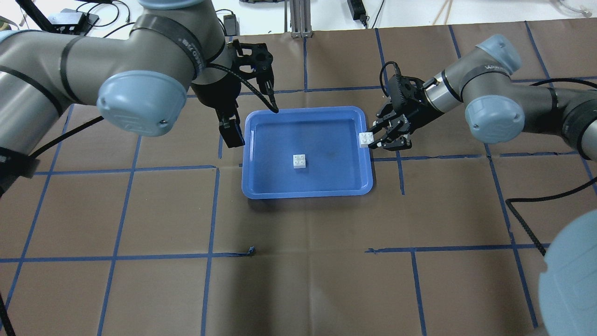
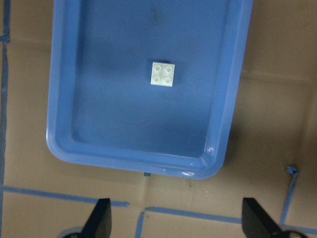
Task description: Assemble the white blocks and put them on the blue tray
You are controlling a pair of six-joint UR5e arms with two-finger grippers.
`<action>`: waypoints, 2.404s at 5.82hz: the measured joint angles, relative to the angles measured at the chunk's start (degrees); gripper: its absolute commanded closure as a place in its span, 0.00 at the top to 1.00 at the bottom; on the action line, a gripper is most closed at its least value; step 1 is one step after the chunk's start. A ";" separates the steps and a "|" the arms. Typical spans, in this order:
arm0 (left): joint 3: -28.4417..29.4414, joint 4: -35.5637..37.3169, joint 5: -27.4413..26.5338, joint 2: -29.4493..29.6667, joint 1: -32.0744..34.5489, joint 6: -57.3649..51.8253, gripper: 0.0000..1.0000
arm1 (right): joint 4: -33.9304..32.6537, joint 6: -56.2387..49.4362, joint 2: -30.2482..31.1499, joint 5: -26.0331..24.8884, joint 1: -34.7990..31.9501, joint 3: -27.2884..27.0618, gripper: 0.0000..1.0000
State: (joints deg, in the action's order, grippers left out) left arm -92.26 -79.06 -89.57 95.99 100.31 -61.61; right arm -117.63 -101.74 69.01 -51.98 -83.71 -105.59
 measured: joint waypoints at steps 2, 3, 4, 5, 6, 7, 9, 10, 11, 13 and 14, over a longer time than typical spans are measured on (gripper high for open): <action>-0.30 -1.39 -0.16 -4.63 -2.42 18.49 0.98 | -13.46 12.33 -2.83 1.78 -6.00 -1.90 0.30; -0.11 -2.38 -0.28 -5.56 -2.60 28.74 0.99 | -19.41 15.42 -4.95 1.84 -7.27 -3.17 0.30; 0.57 -3.59 -0.41 -5.99 -2.63 40.93 0.99 | -23.21 16.48 -6.73 1.87 -7.79 -4.12 0.30; 2.06 -6.08 -0.57 -6.14 -2.72 52.82 0.99 | -24.97 16.81 -7.95 1.99 -8.00 -4.55 0.30; 4.47 -10.53 -0.60 -5.93 -2.90 60.54 0.99 | -25.77 16.95 -8.91 2.09 -8.34 -4.67 0.30; 6.39 -14.34 -0.57 -5.44 -3.24 64.36 0.99 | -26.58 17.88 -9.49 2.11 -9.07 -4.70 0.30; 6.74 -16.07 -0.48 -4.70 -4.04 65.99 0.99 | -27.55 19.92 -9.84 2.00 -9.90 -4.72 0.30; 6.54 -16.07 -0.36 -4.48 -4.51 65.78 0.99 | -27.66 20.33 -9.90 1.98 -9.99 -4.72 0.30; 6.40 -15.96 -0.36 -4.37 -4.93 65.60 0.99 | -27.66 20.71 -9.94 1.94 -10.03 -4.72 0.31; 6.33 -15.80 -0.50 -4.27 -5.10 65.09 0.99 | -27.63 20.95 -10.23 1.66 -10.16 -4.78 0.31; 6.36 -15.75 -0.51 -4.24 -5.11 64.93 0.99 | -27.70 20.99 -10.40 1.52 -10.46 -4.78 0.31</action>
State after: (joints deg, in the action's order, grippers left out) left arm -85.90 -94.81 -90.08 91.75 95.19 3.32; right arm -145.33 -80.75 58.61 -50.46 -94.17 -110.36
